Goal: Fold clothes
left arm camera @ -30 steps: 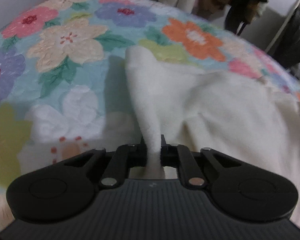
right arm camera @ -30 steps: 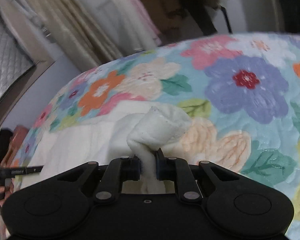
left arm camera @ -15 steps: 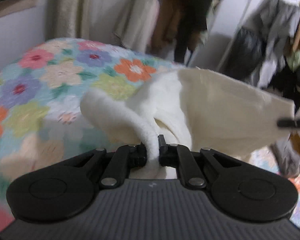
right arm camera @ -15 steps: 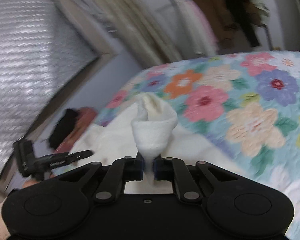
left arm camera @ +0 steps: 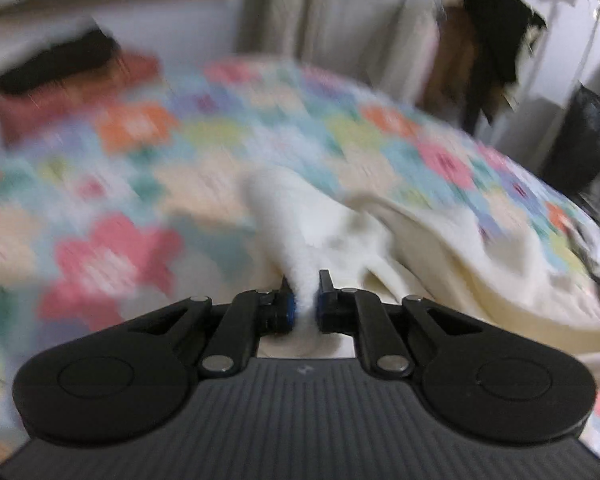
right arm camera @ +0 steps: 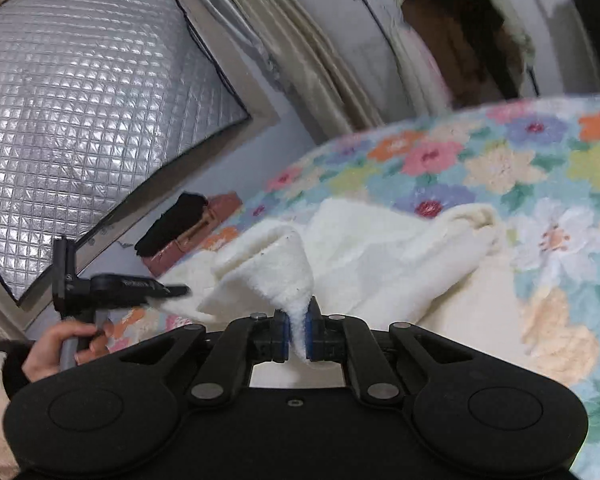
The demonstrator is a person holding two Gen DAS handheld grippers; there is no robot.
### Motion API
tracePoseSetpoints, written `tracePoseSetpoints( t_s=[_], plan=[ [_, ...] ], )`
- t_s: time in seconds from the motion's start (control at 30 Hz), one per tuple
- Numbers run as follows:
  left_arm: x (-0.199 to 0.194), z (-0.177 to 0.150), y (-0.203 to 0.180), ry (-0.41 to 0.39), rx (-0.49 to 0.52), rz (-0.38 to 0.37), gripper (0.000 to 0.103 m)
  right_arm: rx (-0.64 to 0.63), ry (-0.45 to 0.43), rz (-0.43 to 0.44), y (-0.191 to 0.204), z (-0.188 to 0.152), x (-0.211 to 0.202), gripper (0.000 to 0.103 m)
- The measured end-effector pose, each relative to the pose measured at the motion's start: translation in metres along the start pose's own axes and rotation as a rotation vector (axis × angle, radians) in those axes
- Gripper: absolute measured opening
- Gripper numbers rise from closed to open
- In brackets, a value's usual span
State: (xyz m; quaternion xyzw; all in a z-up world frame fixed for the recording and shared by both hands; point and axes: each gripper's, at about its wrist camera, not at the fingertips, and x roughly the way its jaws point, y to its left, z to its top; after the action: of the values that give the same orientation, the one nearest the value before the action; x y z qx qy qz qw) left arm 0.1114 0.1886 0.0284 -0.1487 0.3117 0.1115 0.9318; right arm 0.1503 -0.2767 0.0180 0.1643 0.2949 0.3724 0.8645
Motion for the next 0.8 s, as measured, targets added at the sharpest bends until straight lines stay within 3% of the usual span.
tracePoseSetpoints(
  t_s=[0.07,0.23,0.37,0.53,0.67,0.8],
  plan=[
    [-0.006,0.000,0.001,-0.027,0.011,0.015,0.009,0.024,-0.018,-0.034,-0.009,-0.008,-0.011,0.010],
    [0.017,-0.015,-0.005,0.118,0.092,0.074,0.014,-0.043,0.020,-0.184,-0.018,-0.029,-0.014,0.010],
    [0.012,-0.019,-0.003,0.097,0.089,0.085,0.025,-0.105,0.048,-0.338,-0.015,-0.047,-0.001,0.009],
    [0.005,-0.023,0.000,0.063,0.083,0.094,0.025,-0.151,-0.049,-0.341,-0.003,-0.043,-0.020,0.009],
    [-0.007,-0.017,0.000,-0.006,0.053,0.103,0.024,-0.172,-0.051,-0.415,0.001,-0.049,-0.025,0.009],
    [-0.004,-0.014,0.003,0.016,0.016,0.060,0.027,-0.194,-0.054,-0.489,0.006,-0.056,-0.030,0.009]
  ],
)
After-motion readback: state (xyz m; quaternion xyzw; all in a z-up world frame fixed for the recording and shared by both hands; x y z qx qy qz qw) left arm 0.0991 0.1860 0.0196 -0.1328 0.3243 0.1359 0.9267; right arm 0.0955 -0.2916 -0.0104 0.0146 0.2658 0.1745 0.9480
